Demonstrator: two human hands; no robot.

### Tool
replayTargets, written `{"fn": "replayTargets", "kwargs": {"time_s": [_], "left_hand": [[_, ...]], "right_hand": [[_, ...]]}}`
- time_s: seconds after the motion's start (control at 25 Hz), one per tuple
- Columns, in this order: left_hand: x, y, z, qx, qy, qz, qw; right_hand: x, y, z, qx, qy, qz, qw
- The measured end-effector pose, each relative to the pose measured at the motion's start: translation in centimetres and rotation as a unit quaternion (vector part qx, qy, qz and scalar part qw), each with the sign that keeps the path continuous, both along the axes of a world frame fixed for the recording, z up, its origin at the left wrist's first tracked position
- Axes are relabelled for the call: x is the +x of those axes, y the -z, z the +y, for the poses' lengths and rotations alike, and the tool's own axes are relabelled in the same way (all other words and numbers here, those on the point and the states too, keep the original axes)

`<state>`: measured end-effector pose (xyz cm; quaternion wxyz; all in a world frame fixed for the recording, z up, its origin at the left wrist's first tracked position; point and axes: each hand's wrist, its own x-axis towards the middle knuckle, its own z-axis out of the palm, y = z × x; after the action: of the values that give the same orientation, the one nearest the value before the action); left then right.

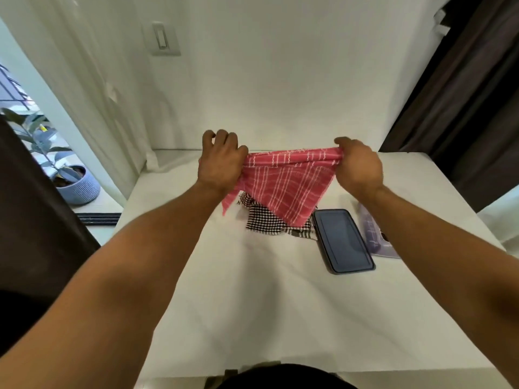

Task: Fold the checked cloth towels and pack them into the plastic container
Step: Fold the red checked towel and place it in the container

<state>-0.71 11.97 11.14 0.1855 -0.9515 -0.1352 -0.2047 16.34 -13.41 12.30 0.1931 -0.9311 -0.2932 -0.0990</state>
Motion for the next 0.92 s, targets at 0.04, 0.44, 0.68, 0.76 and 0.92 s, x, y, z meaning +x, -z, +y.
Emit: {"fn": "replayTargets", "kwargs": {"time_s": [0.04, 0.44, 0.68, 0.76, 0.92], "left_hand": [[0.1, -0.6, 0.0, -0.002, 0.014, -0.036, 0.999], [-5.3, 7.9, -2.6, -0.221, 0.025, 0.263, 0.939], [-9.8, 14.5, -6.7, -0.287, -0.015, 0.457, 0.842], [-10.4, 15.3, -7.5, -0.271, -0.016, 0.483, 0.832], [-10.8, 16.2, -7.5, -0.237, 0.007, 0.499, 0.834]], "right_hand": [[0.1, -0.3, 0.0, 0.03, 0.001, -0.033, 0.999], [-6.1, 11.8, -4.8, -0.216, -0.124, 0.139, 0.959], [-10.8, 18.1, -7.6, -0.35, -0.179, 0.303, 0.868], [-11.3, 19.2, -8.1, -0.338, -0.156, 0.344, 0.862], [-11.6, 19.4, -8.1, -0.305, -0.143, 0.385, 0.86]]}}
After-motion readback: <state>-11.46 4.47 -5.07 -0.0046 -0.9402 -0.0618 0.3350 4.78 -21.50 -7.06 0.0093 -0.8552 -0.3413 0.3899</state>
